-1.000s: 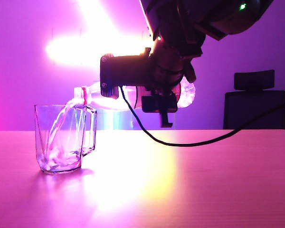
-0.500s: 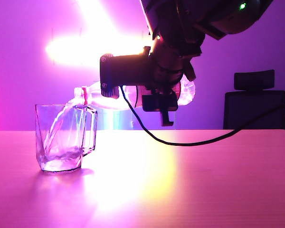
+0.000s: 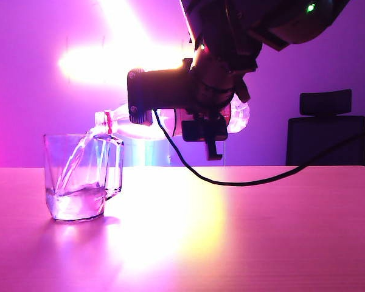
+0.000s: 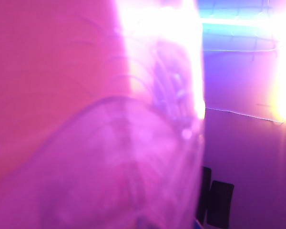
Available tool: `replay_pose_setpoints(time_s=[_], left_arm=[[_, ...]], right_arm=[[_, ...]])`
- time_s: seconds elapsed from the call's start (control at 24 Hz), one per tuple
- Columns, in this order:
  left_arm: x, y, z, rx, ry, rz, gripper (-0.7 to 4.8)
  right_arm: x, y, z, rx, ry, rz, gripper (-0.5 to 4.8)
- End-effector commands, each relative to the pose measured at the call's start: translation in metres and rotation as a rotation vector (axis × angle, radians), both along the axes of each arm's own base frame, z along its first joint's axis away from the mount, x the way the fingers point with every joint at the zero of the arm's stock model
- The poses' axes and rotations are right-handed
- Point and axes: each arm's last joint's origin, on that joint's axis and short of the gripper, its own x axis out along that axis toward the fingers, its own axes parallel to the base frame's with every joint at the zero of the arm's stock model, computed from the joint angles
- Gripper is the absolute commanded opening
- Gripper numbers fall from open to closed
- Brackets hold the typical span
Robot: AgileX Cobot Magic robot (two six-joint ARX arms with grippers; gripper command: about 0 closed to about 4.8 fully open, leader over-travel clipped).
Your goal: Pick up the mineral water bottle on the table and pour water into the mug until it's half full.
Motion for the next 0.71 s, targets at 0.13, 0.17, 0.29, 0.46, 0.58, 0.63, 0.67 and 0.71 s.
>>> replay_pose_setpoints(time_s=[0.13,0.17,0.29,0.46,0.58,0.63,0.67,0.71], left_arm=[[-0.0002,0.0,0.0019,-0.006,-0.007,-0.003,-0.02],[-0.0002,0.0,0.0019,-0.006,-0.007,-0.003,-0.02],[-0.0002,0.0,0.0019,-0.006,-0.007,-0.003,-0.02],[-0.0002,0.0,0.0019,-0.006,-0.007,-0.003,-0.02],[-0.0002,0.0,0.0019,-0.006,-0.007,-0.003,-0.02],[-0.0002,0.0,0.0019,-0.006,-0.007,-0.003,-0.02],[-0.0002,0.0,0.0019,-0.006,-0.007,-0.003,-0.02],[-0.0002,0.0,0.0019,-0.006,-0.007,-0.003,-0.02]], right_arm=[[0.0014,0.001,0.0136,0.035,-0.074,-0.018,2.42],[0.0014,0.001,0.0137,0.035,-0.074,-0.018,2.42],[0.0013,0.0011,0.0137,0.035,-0.074,-0.018,2.42],[0.0013,0.0011,0.0137,0.036,-0.074,-0.018,2.42],[0.0013,0.0011,0.0137,0.036,-0.074,-0.018,2.42],[0.0013,0.0011,0.0137,0.036,-0.074,-0.018,2.42],[0.0013,0.0011,0.0137,0.036,-0.074,-0.018,2.42],[0.0012,0.0012,0.0137,0.036,-0.074,-0.017,2.42]])
